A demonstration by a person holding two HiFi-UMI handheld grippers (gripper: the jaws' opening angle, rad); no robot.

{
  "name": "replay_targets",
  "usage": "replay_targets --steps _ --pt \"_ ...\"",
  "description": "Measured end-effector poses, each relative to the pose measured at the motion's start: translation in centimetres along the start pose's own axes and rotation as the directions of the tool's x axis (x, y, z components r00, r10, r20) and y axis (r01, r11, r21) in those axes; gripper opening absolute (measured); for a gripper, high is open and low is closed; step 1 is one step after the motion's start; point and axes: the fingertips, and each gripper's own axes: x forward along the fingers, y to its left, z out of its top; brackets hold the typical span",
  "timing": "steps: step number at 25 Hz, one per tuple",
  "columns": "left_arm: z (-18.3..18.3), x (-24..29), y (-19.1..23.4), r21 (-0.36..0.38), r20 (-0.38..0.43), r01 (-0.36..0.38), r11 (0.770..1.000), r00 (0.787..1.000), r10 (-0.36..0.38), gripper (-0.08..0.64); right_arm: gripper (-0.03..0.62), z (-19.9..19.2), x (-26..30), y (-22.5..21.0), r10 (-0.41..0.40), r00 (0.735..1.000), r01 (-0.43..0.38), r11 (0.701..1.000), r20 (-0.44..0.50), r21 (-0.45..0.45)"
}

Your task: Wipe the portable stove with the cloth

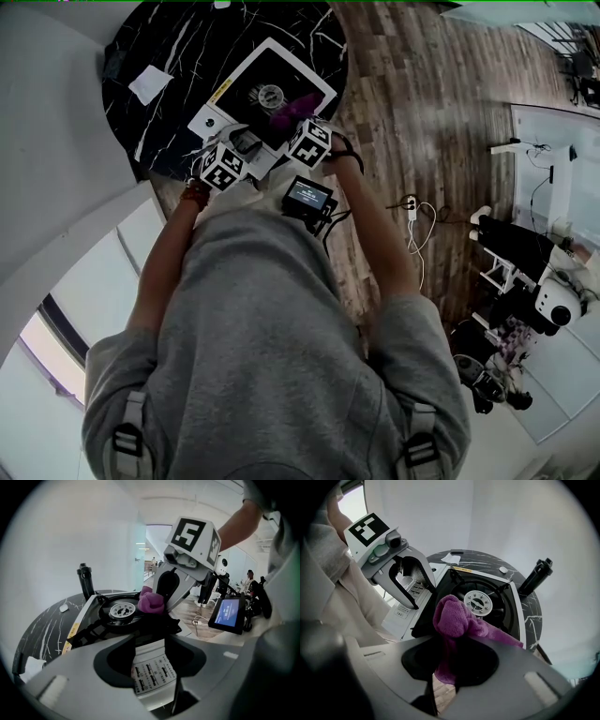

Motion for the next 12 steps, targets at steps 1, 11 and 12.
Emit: replay_targets --steps 1,11,12 --pt "0.04 -0.03 -0.02 0.001 0.000 -0.002 1.000 1.000 0.002 0.193 0.094 0.03 -0.02 0.05 0.001 1.000 -0.001 1.000 0.001 0.000" --pt "-0.01 -0.07 0.03 -0.003 -0.006 -0.004 1.000 1.000 0.004 0.192 0.094 0.22 -0.15 0.70 0.041 0.999 -0.041 0.999 0.011 0.004" --pt "-0.03 -0.10 0.11 -0.005 -0.008 -0.004 1.000 1.000 0.004 0.190 0.094 0.30 -0.18 0.77 0.044 0.999 -0.044 0.999 0.019 0.007"
